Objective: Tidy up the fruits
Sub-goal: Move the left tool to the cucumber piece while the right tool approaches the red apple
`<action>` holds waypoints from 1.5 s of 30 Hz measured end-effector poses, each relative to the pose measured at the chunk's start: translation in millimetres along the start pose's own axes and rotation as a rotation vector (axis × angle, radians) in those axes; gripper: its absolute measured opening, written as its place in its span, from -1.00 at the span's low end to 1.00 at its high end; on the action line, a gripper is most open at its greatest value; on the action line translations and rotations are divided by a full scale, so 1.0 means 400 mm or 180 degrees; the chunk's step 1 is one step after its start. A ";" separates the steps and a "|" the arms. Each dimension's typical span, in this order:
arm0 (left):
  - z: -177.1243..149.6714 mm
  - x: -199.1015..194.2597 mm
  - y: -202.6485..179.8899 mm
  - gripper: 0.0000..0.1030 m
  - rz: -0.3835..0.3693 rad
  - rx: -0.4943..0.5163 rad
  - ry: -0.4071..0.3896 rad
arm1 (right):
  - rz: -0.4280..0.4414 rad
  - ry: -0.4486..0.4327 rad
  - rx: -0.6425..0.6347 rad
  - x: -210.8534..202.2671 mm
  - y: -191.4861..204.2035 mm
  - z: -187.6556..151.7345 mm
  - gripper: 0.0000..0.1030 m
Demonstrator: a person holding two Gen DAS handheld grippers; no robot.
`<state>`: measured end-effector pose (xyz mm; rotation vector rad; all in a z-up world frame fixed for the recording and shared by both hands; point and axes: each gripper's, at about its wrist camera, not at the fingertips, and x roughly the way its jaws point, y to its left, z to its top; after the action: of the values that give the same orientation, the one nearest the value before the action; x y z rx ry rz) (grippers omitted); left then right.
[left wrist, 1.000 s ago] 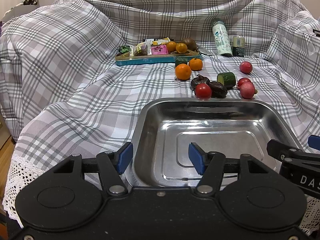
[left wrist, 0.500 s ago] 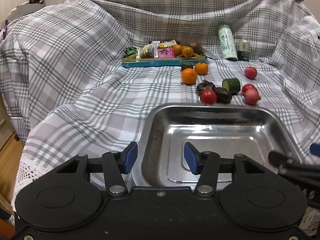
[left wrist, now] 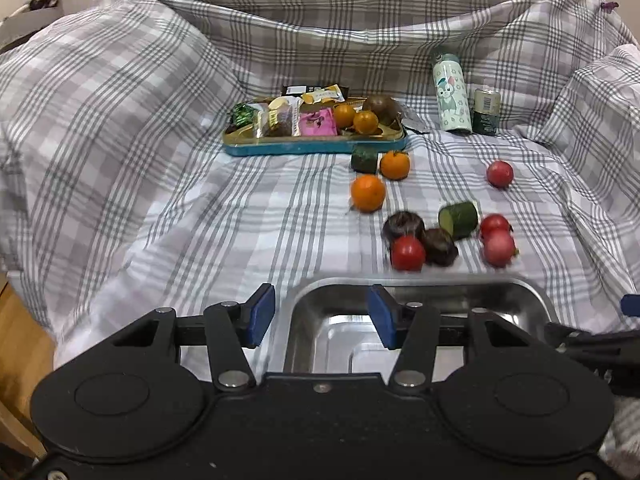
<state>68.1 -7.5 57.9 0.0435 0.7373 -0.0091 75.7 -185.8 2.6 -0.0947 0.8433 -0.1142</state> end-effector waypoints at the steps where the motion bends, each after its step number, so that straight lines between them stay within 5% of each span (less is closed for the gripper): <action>1: 0.017 0.010 -0.001 0.13 -0.0002 0.0008 0.0013 | -0.0035 0.0065 0.0001 0.010 -0.005 0.023 0.80; 6: 0.104 0.054 0.001 0.13 -0.0055 0.0025 0.0028 | 0.0094 0.0023 0.0206 0.034 -0.050 0.134 0.80; 14: 0.223 0.156 0.000 0.13 -0.0020 0.0034 0.0045 | -0.0126 0.0062 0.0258 0.106 -0.054 0.298 0.80; 21: 0.299 0.254 -0.005 0.14 0.0087 0.0039 -0.0013 | 0.0294 -0.0002 0.0442 0.211 -0.091 0.392 0.74; 33: 0.349 0.411 -0.040 0.13 -0.0162 0.0119 0.0284 | 0.0273 -0.0177 0.0891 0.367 -0.166 0.483 0.74; 45: 0.353 0.463 -0.063 0.13 -0.0394 0.0153 0.0038 | 0.0343 -0.0224 0.0670 0.438 -0.146 0.466 0.74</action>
<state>299.5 -37.7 37.1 0.0438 0.7508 -0.1448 327.2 -260.8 3.7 0.1436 0.7602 -0.0972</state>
